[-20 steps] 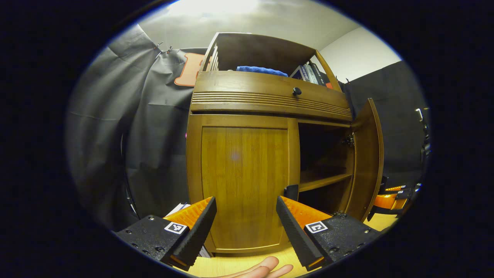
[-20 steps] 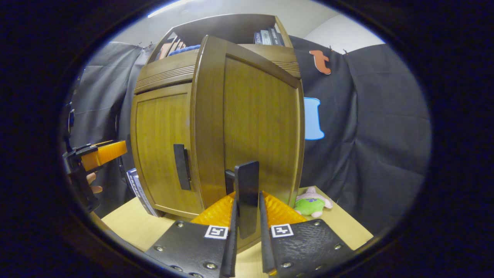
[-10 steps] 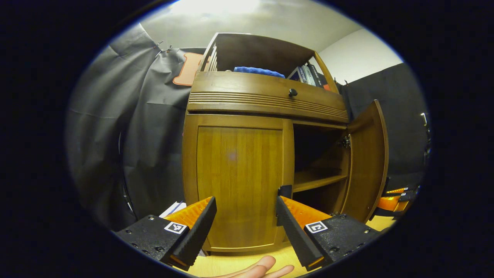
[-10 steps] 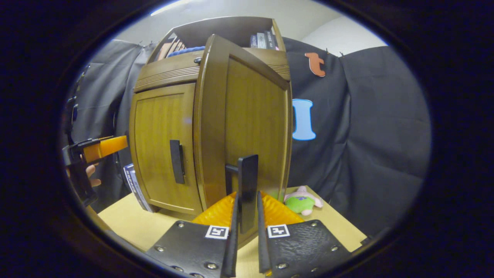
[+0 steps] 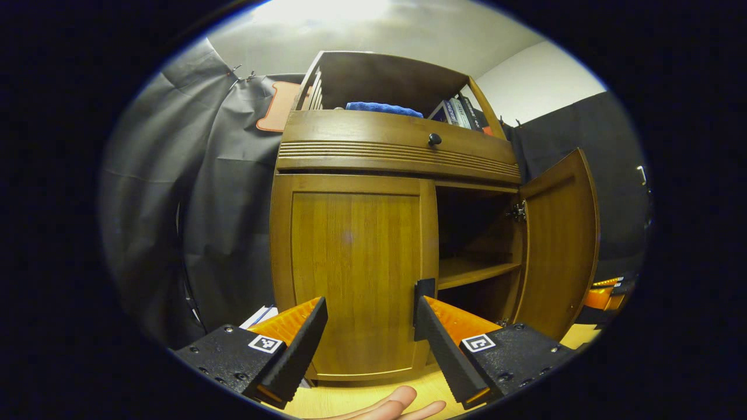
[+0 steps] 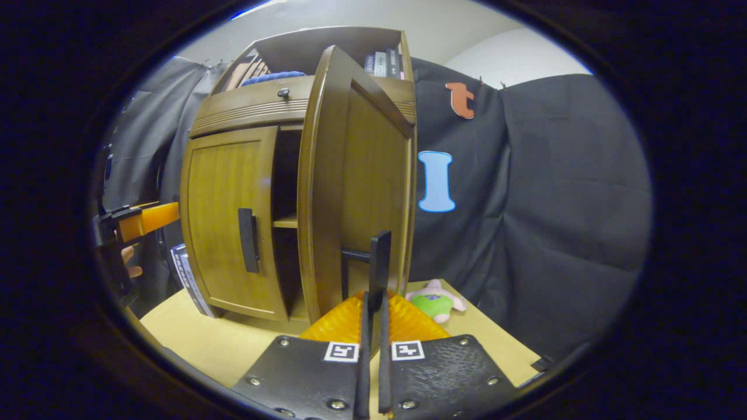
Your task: Open the right door of the double-door shoe cabinet with the right hand, and open the left door with the left hand.
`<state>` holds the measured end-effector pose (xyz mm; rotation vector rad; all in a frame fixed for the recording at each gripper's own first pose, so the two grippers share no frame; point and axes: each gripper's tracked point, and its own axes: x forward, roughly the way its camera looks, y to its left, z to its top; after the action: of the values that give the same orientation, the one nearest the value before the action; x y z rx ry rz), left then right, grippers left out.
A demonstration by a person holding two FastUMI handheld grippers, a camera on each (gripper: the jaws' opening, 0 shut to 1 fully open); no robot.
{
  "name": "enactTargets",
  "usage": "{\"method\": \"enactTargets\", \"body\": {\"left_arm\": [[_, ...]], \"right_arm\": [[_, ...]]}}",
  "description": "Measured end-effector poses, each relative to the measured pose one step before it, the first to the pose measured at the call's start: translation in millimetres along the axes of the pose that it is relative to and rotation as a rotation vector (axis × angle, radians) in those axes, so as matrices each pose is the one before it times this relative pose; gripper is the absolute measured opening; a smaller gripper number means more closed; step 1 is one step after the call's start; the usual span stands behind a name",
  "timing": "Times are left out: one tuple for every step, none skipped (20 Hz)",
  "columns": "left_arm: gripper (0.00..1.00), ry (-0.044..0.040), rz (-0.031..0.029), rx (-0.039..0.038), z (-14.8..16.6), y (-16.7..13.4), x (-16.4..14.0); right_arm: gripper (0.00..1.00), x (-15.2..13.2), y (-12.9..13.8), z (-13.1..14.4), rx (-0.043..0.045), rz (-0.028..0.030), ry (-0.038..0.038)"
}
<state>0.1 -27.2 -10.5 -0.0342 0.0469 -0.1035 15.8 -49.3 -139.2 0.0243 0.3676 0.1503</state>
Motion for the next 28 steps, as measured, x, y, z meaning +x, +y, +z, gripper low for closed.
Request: {"method": "enactTargets", "body": {"left_arm": [[0.94,-0.00068,-0.00016,-0.00005,-0.1,-0.64,-0.03],[0.94,0.00066,-0.00107,-0.00156,0.48,-0.2,-0.38],[0.94,0.00221,-0.00059,-0.00125,-1.89,-1.04,0.7],[0.94,0.00231,0.00091,0.00049,0.01,-1.16,-0.1],[0.94,0.00009,-0.00011,0.00388,-0.9,-0.21,0.85],[0.94,0.00028,0.00043,0.00409,-0.29,-0.75,0.48],[0.94,0.00074,-0.00105,0.00235,-1.1,-1.39,0.39],[0.94,0.00151,-0.00188,0.00124,-0.04,-0.9,0.29],[0.94,0.0014,-0.0001,0.00074,-0.73,-1.34,-0.14],[0.94,0.00173,-0.0005,0.00226,-0.64,-0.53,0.26],[0.94,0.00084,-0.00021,0.00285,-1.18,-0.63,0.47],[0.94,0.00076,0.00004,0.0023,0.48,-1.12,0.35],[0.94,0.00048,-0.00037,0.00054,-1.11,-0.16,0.02],[0.94,0.00112,-0.00028,-0.00126,-0.57,-0.36,0.46],[0.94,-0.0008,-0.0007,-0.00269,-0.4,-0.69,0.39],[0.94,0.00043,-0.00008,-0.00289,0.25,-0.86,0.84],[0.94,-0.00106,-0.00061,-0.00263,-0.21,-0.35,0.68],[0.94,-0.00031,0.0002,-0.00104,0.31,-0.34,0.55],[0.96,0.00051,0.00142,-0.00099,-1.91,0.23,0.79],[0.94,0.00042,0.00194,-0.00316,-0.34,-0.24,1.15],[0.94,0.00162,0.00134,-0.00504,-1.27,-1.56,1.93],[0.94,0.00211,-0.0023,-0.00585,-1.23,-1.42,2.39],[0.94,0.00047,-0.00591,-0.00442,-1.24,-2.72,0.91],[0.94,0.00094,-0.00632,0.0012,-1.0,-2.6,1.23],[0.94,-0.0003,-0.00159,0.00437,-1.68,-3.04,2.25],[0.94,0.0025,0.00353,0.00672,-1.11,-1.75,2.67],[0.94,0.0034,0.00516,0.00318,-3.15,0.25,1.17],[0.94,0.0035,-0.00087,0.00096,-2.12,-2.03,2.35]], "right_arm": [[0.06,-0.15,-8.13,3.73,0.00511,-0.01714,-0.01292],[0.06,-0.8,-9.71,4.48,0.00085,-0.02376,-0.0211],[0.06,0.87,-10.58,3.07,-0.00291,-0.02566,-0.01479],[0.06,1.4,-10.53,1.25,-0.00652,-0.02921,-0.00853],[0.06,0.79,-10.05,0.2,-0.00076,-0.02467,-0.00966],[0.05,1.54,-10.55,-0.2,-0.00049,-0.01866,-0.00594],[0.01,2.12,-4.42,-1.94,0.02428,0.01004,0.00069],[0.01,1.8,-4.76,0.52,0.02368,0.00785,0.00498],[0.01,0.98,-4.23,-0.01,0.00072,0.00928,-0.00022],[0.01,-0.18,-5.8,0.23,-0.01492,0.00934,-0.00343],[0.01,1.15,-5.21,2.58,-0.0024,0.01117,0.00125],[0.01,2.75,-4.44,-0.41,0.002,0.01289,0.0053],[0.01,-2.8,-1.93,-1.69,0.0038,0.01019,0.0048],[0.01,0.86,-7.15,-0.88,0.01761,0.01553,0.00757],[0.01,2.27,-5.27,-0.11,-0.00131,0.02066,0.00108],[0.01,2.94,-5.98,0.74,-0.0117,0.0266,-0.00786],[0.01,1.58,-4.97,1.72,-0.00415,0.01939,-0.00411],[0.01,2.28,-6.03,-1.25,0.00357,0.02254,0.00288],[0.01,1.35,-5.22,1.69,0.00373,0.01849,0.00193],[0.01,2.7,-6.78,-0.45,0.00591,0.01676,0.00134],[0.01,2.5,-3.36,0.47,0.00404,0.01448,-0.00163],[0.01,2.21,-2.59,-1.76,-0.00764,0.01935,0.00258],[0.01,1.63,-4.6,2.24,0.00058,0.01185,-0.00634],[0.02,-0.81,-1.97,-2.85,-0.00822,0.01025,0.01473],[0.06,-1.26,-1.95,2.74,0.00505,0.00461,-0.0046],[0.06,2.67,0.32,-2.61,0.00093,0.00693,0.01013],[0.06,-0.84,3.11,1.62,-0.00292,0.00162,-0.00224],[0.06,-0.27,2.39,0.98,-0.00611,0.00194,-0.00384]]}}
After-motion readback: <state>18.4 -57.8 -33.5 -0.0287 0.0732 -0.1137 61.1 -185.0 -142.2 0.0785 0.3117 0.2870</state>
